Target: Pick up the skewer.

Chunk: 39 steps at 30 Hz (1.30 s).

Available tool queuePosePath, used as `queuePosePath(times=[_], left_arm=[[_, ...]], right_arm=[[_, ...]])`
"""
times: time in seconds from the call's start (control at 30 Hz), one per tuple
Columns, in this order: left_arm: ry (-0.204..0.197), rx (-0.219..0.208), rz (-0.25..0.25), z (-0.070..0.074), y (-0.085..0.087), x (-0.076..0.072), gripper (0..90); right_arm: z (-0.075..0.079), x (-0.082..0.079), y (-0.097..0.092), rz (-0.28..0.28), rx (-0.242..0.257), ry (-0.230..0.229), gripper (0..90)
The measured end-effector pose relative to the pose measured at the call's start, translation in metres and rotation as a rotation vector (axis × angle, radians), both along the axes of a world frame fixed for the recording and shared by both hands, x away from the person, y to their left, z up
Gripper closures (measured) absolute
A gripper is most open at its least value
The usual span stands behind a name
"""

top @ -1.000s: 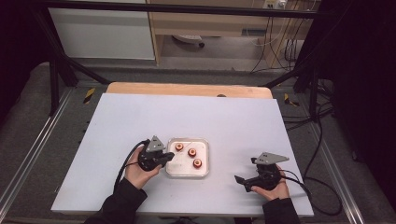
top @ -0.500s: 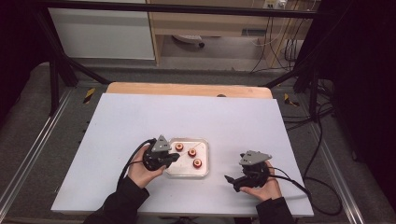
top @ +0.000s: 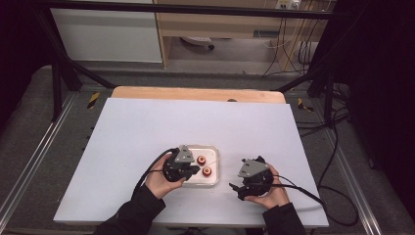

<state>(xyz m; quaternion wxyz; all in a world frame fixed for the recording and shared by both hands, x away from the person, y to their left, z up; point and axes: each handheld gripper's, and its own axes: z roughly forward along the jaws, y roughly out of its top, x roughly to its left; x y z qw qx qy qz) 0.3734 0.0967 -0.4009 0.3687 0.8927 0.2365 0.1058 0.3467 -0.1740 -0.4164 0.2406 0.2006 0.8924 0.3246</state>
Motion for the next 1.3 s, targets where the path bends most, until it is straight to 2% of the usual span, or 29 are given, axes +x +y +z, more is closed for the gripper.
queuePosePath(times=[0.33,0.47,0.6,0.8,0.87,0.97,1.0,1.03,1.1,1.13,1.3], left_arm=[[0.009,0.031,-0.064,0.0,-0.023,-0.004,88.6],[0.009,0.035,-0.088,0.0,-0.033,-0.008,88.6],[0.012,0.041,-0.109,0.0,-0.042,-0.011,88.6],[0.014,0.053,-0.137,-0.001,-0.053,-0.013,88.6],[0.014,0.049,-0.137,0.0,-0.055,-0.014,88.6],[0.014,0.051,-0.146,0.0,-0.058,-0.016,88.6],[0.015,0.059,-0.155,0.0,-0.06,-0.016,88.6],[0.016,0.053,-0.151,0.0,-0.061,-0.017,88.6],[0.015,0.062,-0.159,0.0,-0.062,-0.016,88.6],[0.015,0.062,-0.163,0.0,-0.064,-0.017,88.6],[0.015,0.061,-0.167,-0.001,-0.066,-0.018,88.6]], right_arm=[[0.006,-0.007,0.009,0.098,-0.087,-0.1,25.1],[0.005,-0.008,0.012,0.138,-0.123,-0.119,31.1],[0.002,-0.008,0.014,0.207,-0.157,-0.165,36.7],[-0.004,-0.009,0.016,0.278,-0.247,-0.209,45.0],[-0.006,-0.009,0.016,0.306,-0.283,-0.237,48.1],[-0.008,-0.01,0.016,0.329,-0.307,-0.242,53.5],[-0.008,-0.009,0.016,0.343,-0.327,-0.263,55.6],[-0.009,-0.01,0.016,0.351,-0.326,-0.254,57.6],[-0.009,-0.01,0.017,0.367,-0.343,-0.265,61.3],[-0.01,-0.011,0.017,0.365,-0.341,-0.251,63.0],[-0.012,-0.011,0.017,0.408,-0.385,-0.278,71.9]])
